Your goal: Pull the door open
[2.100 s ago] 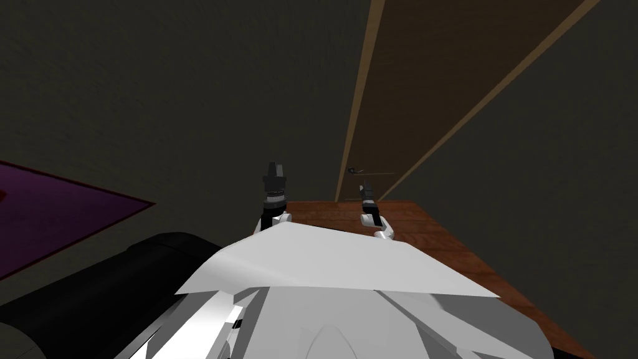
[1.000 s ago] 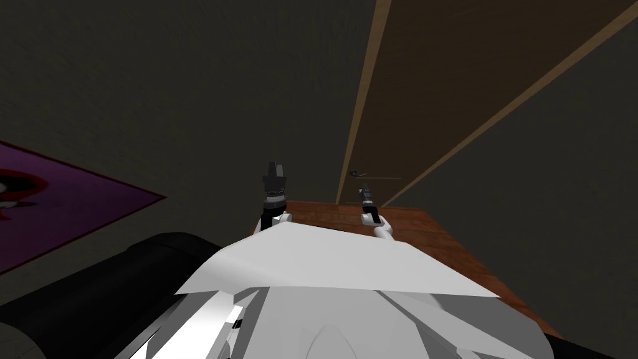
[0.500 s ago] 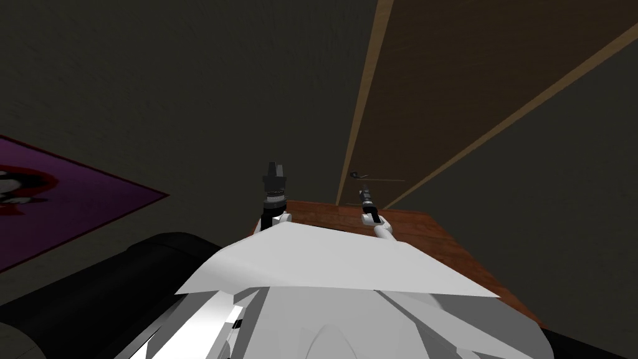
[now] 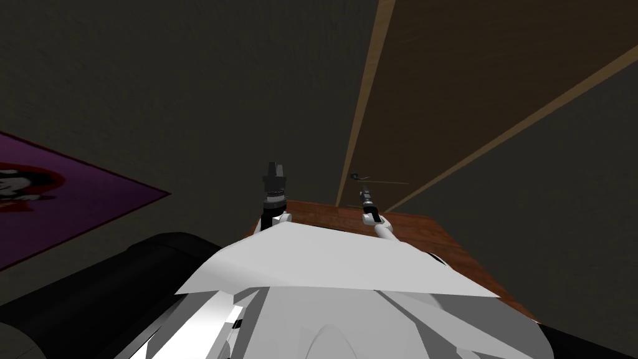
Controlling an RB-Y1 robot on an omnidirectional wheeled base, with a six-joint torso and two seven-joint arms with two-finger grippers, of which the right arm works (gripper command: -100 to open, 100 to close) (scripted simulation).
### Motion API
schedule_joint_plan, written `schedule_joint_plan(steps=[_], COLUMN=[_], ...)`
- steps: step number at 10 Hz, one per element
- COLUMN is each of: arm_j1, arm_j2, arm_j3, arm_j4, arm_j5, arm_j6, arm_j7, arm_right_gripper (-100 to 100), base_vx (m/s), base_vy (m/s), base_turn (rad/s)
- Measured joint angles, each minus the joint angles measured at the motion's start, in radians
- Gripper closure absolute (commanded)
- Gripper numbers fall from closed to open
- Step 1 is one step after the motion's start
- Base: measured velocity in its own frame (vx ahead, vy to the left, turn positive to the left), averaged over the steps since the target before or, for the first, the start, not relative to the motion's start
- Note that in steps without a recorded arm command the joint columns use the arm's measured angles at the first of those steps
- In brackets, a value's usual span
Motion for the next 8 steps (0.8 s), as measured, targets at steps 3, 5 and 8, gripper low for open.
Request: schedule_joint_plan(steps=[3,5,8], arm_j1=[-0.037,-0.062,-0.056], arm_j2=[-0.008,-0.013,-0.028], arm_j3=[-0.004,-0.007,-0.012], arm_j4=[0.081,0.135,0.149], arm_j5=[-0.004,-0.006,-0.01], arm_j6=[-0.014,-0.022,-0.027], arm_j7=[-0.001,-0.001,-0.009], arm_right_gripper=[-100,-100,-100], base_vx=[0.048,0.047,0.093], base_vy=[-0.051,-0.05,0.027], base_turn=[0.061,0.04,0.104])
